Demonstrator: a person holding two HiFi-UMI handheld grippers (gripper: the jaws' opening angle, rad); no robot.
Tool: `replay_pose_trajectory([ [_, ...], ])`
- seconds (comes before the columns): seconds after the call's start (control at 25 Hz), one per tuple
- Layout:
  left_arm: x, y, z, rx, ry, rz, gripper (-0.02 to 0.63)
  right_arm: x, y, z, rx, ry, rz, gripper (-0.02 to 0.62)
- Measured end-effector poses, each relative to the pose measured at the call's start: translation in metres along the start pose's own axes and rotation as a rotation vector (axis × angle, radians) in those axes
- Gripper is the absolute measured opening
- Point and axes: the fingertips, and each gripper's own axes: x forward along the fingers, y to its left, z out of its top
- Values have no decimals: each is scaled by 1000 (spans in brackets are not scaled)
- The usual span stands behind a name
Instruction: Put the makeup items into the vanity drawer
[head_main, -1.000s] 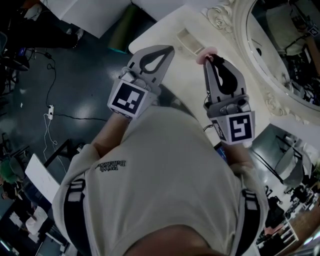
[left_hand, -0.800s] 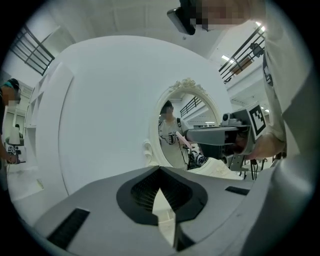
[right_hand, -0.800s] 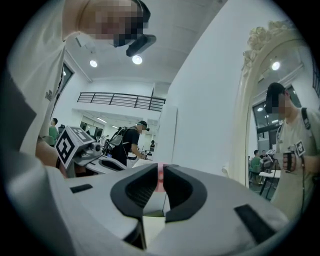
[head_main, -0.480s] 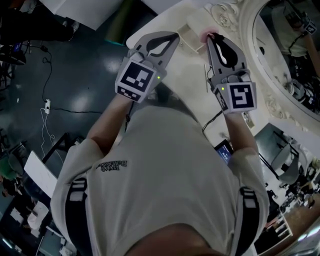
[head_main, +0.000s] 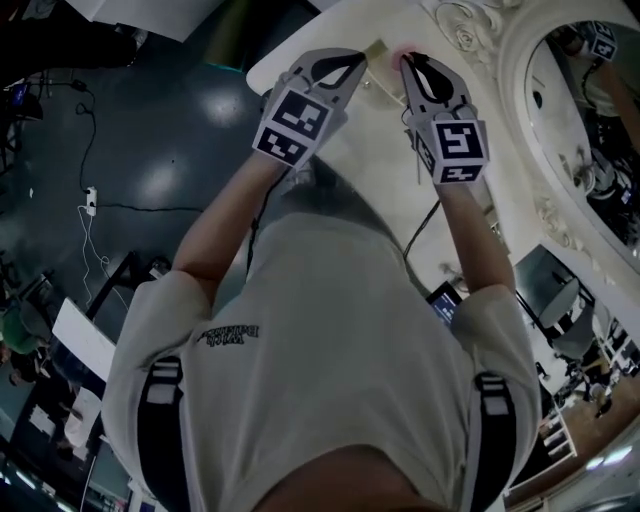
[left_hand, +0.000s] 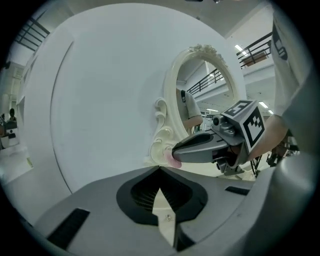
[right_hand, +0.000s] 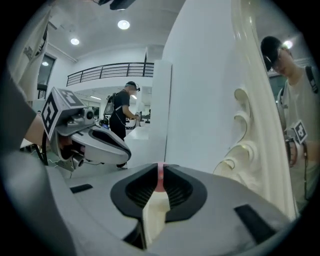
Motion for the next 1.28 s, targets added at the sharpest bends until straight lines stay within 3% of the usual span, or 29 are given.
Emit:
replay_pose_trajectory([
  [0.56, 68, 5, -120, -110, 232, -80, 14, 69, -1, -114, 61, 276, 35, 40],
  [1.0, 71, 3, -147, -126, 289, -97, 15, 78, 7, -149, 90, 383, 25, 49],
  [1.28, 69, -4, -153, -141, 299, -109, 14, 76, 8, -154, 96, 392, 21, 71],
])
